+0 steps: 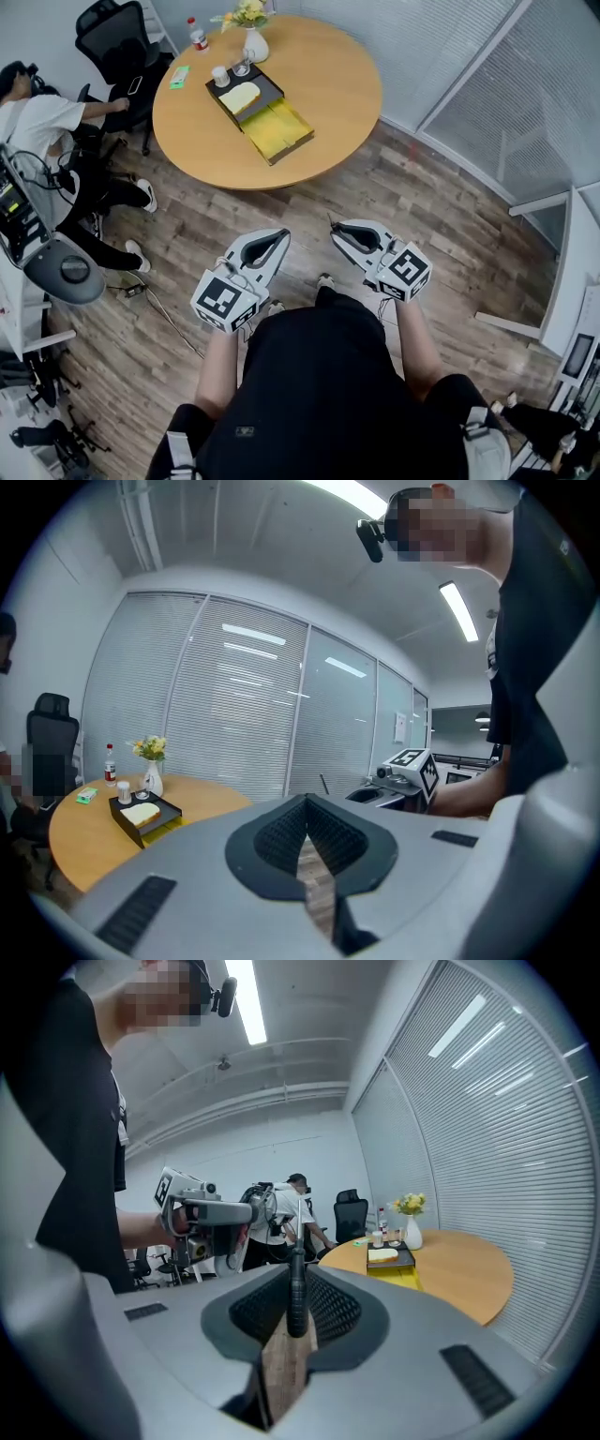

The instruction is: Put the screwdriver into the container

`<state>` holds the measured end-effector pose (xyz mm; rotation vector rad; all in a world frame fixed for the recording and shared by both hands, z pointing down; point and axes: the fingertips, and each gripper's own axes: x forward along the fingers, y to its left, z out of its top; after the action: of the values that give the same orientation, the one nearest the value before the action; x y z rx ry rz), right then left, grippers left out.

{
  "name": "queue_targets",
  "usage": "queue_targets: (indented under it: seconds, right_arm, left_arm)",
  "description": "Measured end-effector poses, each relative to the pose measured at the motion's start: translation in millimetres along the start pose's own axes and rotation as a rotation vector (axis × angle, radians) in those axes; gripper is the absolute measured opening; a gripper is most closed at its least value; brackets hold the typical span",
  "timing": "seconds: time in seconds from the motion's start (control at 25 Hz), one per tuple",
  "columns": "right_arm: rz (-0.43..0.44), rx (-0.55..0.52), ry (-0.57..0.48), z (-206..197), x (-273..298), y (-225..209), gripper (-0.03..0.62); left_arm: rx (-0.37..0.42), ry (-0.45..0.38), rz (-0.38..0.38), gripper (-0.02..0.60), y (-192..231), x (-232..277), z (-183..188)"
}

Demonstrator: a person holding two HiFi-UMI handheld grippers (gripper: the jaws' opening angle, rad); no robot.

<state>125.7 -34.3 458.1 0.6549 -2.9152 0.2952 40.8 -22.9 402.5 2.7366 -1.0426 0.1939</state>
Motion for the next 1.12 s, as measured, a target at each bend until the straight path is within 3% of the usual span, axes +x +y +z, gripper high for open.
queue_targets:
  seconds: [0.6,1.12]
  right_arm:
    - [0.113,-0.027,0.036,0.1,-6.1,-57.4,0.051]
    - [0.141,-0.014,0.055,1.2,33.5,-80.1,0.051]
  left_arm:
    - [-0.039,-0.03,0.102,0.005,3.9,53.3,2.2]
    - [-0.075,-0.023,0.127,0.005,50.0,58.6,2.6]
